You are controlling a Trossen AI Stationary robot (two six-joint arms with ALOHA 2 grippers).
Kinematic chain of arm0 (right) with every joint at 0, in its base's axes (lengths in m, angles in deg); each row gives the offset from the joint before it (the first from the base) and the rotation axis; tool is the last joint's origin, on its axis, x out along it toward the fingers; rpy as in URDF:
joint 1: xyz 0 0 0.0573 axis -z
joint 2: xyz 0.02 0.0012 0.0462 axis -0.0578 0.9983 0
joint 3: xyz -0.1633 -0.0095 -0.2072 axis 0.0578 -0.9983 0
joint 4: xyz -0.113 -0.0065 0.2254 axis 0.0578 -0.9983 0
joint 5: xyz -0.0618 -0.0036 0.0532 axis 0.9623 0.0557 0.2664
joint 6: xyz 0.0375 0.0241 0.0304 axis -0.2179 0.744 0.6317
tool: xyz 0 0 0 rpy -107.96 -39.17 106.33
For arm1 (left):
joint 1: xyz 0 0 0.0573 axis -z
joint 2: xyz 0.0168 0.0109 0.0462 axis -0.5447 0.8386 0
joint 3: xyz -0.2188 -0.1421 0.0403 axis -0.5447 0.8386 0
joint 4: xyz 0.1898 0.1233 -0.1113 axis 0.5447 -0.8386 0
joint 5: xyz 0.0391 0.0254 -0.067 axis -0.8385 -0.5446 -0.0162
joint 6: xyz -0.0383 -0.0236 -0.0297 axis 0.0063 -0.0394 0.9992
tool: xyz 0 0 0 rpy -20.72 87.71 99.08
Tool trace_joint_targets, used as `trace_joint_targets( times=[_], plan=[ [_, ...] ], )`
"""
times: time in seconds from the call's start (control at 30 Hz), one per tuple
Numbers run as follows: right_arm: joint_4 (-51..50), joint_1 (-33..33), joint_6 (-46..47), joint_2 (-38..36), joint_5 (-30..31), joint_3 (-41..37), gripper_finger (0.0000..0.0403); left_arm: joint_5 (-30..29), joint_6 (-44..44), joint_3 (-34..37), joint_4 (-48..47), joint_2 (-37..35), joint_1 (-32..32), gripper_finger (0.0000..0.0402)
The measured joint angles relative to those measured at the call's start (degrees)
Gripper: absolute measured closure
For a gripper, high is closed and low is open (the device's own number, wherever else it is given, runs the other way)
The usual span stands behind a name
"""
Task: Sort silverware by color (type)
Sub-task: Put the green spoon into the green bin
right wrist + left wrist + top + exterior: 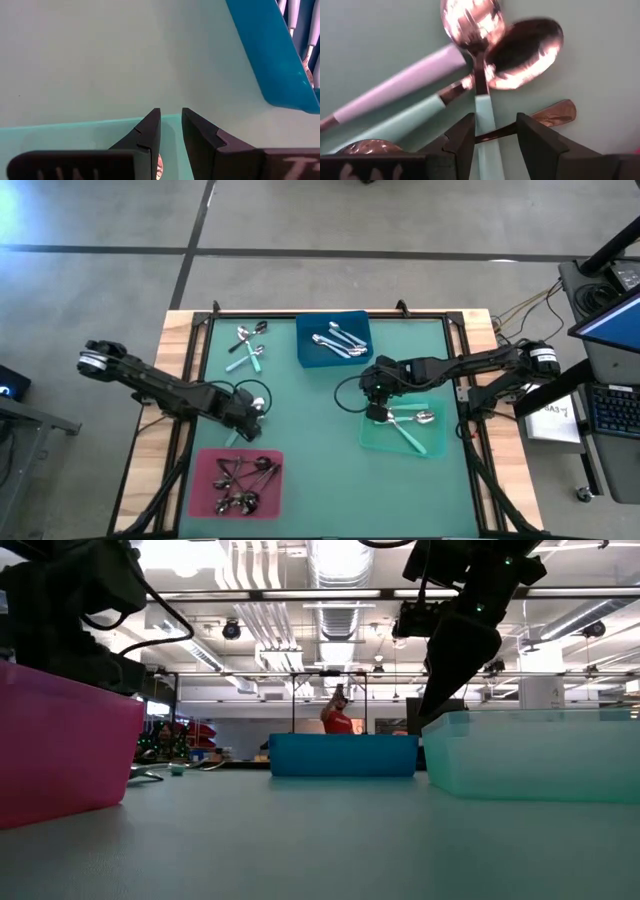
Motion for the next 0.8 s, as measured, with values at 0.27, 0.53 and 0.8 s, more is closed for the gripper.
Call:
trace_joint_targets(
  times=[0.27, 0.53, 0.8],
  plan=[
    [0.09, 0.02, -1.59, 0.0, 0.0, 0.0, 0.0335, -3.53, -1.38, -2.06, -3.58, -0.89, -0.05, 0.0275],
    [0.33, 0.02, -2.03, 0.0, 0.0, 0.0, 0.0335, -3.23, -0.31, -1.33, -2.95, 1.76, -0.14, 0.0275],
    [0.42, 0.02, -2.11, 0.02, 0.0, 0.0, 0.0335, -1.56, -0.07, -1.62, -1.9, 6.96, -0.14, 0.0275]
  ],
)
